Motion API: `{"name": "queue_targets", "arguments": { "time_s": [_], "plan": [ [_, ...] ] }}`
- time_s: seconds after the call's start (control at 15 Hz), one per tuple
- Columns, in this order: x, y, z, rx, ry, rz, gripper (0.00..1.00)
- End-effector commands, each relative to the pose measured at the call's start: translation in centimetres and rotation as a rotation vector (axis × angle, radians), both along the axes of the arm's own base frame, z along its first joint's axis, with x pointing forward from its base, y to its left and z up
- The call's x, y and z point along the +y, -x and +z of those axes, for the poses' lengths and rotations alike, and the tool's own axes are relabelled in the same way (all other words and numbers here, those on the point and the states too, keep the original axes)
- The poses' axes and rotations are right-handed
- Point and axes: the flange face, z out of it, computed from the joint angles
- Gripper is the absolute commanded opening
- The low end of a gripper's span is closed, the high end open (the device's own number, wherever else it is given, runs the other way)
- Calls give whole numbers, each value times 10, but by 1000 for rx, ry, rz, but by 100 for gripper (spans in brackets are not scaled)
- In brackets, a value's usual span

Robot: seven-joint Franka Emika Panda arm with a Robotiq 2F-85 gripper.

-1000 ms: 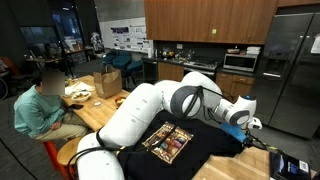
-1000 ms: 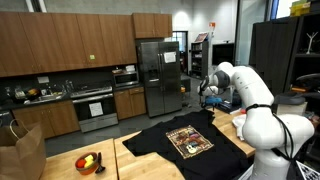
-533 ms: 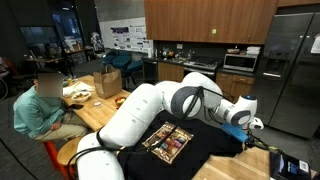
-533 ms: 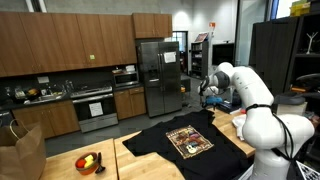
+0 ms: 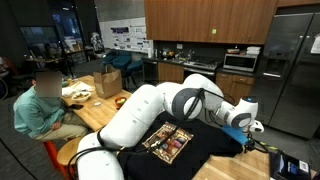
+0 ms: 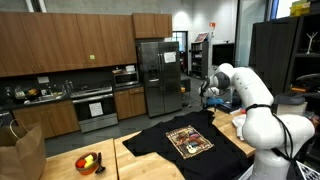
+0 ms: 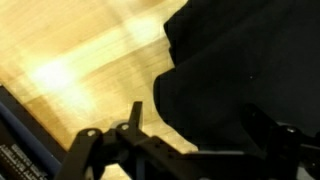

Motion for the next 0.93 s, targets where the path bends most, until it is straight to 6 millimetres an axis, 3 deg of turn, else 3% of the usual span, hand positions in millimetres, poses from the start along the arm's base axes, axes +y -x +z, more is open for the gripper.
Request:
{"name": "queue_targets", "arguments": {
  "time_s": [0.0, 0.07, 0.2, 0.73, 0.87],
  "plan": [
    [-11, 3, -7, 11, -2, -2, 98],
    [-12, 3, -10, 14, -4, -3, 74],
    [-13, 6, -13, 18, -7, -4, 71],
    [-6, 3, -5, 8, -23, 12, 8],
    [-2, 4, -2, 9, -31, 16, 0]
  ]
}}
